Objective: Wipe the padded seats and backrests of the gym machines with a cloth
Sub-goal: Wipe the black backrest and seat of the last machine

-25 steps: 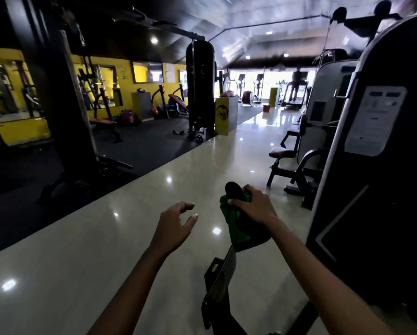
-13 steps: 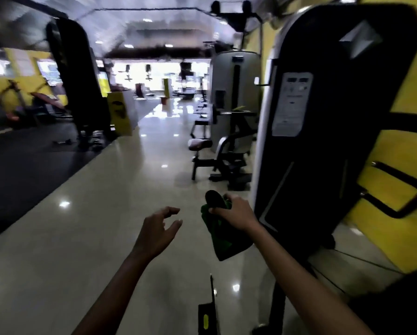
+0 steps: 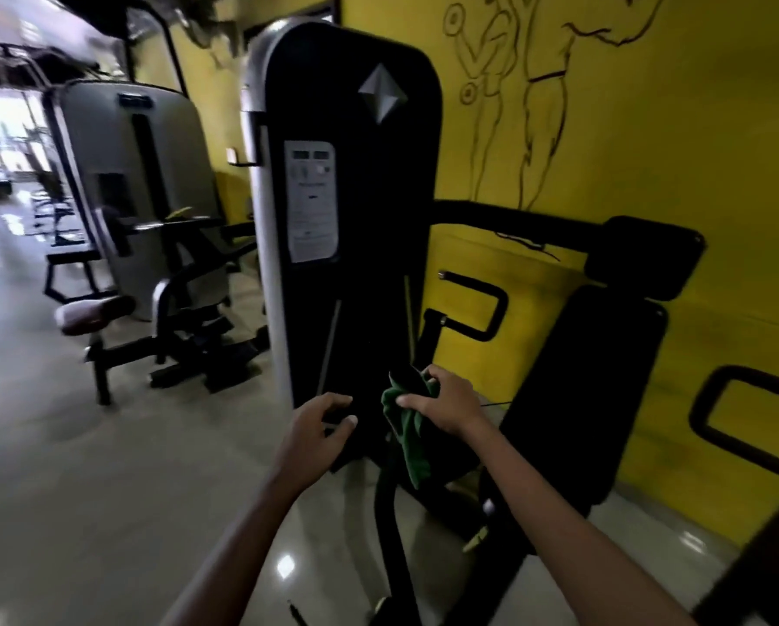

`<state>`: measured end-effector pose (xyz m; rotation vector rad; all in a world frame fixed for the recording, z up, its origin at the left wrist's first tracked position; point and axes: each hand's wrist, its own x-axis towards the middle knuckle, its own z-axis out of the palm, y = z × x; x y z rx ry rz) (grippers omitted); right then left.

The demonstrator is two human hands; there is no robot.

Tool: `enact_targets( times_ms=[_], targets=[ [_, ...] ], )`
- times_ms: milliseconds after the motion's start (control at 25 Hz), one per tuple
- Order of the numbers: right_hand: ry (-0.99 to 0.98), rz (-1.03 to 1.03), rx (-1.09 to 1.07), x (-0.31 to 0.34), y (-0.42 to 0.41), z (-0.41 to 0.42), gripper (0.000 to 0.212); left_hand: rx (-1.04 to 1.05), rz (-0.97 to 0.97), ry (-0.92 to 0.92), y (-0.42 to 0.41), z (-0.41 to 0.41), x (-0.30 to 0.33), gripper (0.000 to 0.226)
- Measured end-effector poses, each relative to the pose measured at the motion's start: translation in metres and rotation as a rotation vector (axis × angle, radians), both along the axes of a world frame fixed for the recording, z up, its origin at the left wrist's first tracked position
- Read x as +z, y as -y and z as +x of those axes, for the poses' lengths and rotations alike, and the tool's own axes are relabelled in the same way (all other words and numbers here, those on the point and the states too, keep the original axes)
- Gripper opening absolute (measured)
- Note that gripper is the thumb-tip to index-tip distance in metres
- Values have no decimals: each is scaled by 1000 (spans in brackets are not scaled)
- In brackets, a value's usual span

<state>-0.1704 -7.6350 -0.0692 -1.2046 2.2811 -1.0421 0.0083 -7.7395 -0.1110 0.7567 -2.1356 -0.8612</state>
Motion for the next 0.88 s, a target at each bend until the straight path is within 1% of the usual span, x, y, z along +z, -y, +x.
enact_targets(
  times_ms=[160, 280, 400, 440, 520, 600, 680, 760, 880],
  targets=[
    [38, 4, -196, -15, -13, -28, 72, -141, -31, 19, 17, -42, -6, 26],
    [15, 53, -357, -21, -26, -41, 79, -250, -28, 44, 25, -68, -8, 27],
    [37, 59, -509, -24, -35, -53, 79, -381, -30, 62, 43, -99, -14, 29],
    [56, 59, -567, -27, -36, -54, 76, -431, -36, 68, 50, -109, -16, 29],
    [54, 55, -668, -32, -33, -53, 62, -535, -32, 79, 66, -125, -22, 28],
    [89, 9, -736, -38, -27, -48, 49, -627, -10, 84, 84, -136, -25, 26],
    [105, -20, -817, -45, -16, -42, 45, -697, 5, 105, 110, -147, -32, 26],
    [101, -4, -900, -52, -6, -37, 40, -765, 19, 163, 133, -155, -38, 29],
    [80, -4, -1004, -63, 1, -35, 33, -853, 37, 235, 151, -170, -50, 30]
  ],
)
